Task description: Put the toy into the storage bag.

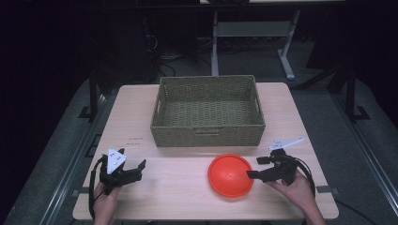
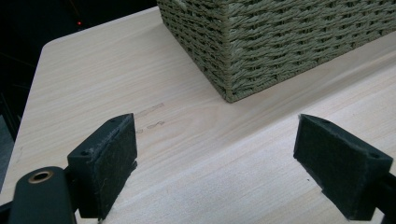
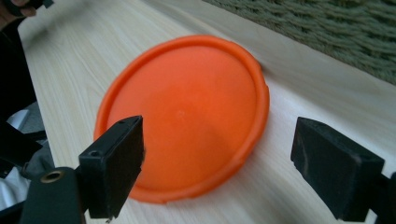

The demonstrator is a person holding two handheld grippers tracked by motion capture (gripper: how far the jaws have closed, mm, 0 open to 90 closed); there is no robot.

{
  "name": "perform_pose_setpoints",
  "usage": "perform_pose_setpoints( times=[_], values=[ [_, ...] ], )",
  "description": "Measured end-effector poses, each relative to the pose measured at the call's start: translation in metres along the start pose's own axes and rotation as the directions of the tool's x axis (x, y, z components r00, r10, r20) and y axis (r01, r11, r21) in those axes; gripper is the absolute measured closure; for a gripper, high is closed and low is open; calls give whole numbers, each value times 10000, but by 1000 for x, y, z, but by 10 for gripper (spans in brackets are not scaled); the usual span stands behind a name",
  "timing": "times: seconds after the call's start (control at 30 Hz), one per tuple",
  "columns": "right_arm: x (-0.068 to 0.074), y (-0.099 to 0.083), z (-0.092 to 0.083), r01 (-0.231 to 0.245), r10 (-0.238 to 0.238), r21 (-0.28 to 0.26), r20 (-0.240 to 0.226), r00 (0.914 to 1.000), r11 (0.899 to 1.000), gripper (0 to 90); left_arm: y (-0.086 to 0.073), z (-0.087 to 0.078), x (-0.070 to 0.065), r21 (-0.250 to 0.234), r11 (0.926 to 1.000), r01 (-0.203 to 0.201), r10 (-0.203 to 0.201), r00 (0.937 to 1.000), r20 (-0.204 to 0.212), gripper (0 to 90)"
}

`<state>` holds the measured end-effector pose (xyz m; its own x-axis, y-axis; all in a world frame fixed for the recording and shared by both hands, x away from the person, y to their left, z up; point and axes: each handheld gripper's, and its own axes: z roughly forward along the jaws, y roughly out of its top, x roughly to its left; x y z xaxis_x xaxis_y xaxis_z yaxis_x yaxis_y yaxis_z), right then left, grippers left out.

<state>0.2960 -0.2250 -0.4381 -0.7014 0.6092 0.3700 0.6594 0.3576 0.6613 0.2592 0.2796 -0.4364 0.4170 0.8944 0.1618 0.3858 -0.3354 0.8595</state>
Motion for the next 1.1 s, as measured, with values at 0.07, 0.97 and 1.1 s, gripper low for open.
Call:
perform_pose_setpoints(
  times=[0.07,0.97,1.1],
  values=[
    [0,2,2,-41,40,101,59,10000,9999,167,0,0,0,-1,10000,4,-4,10000,2,128],
    [-11,3,27,-237,199,962,411,9990,9951,426,1,1,-3,80,9997,-229,228,9996,165,128],
    [-12,3,30,-190,150,1065,376,9992,9941,494,1,1,-3,75,9998,-179,178,9997,157,128]
  ],
)
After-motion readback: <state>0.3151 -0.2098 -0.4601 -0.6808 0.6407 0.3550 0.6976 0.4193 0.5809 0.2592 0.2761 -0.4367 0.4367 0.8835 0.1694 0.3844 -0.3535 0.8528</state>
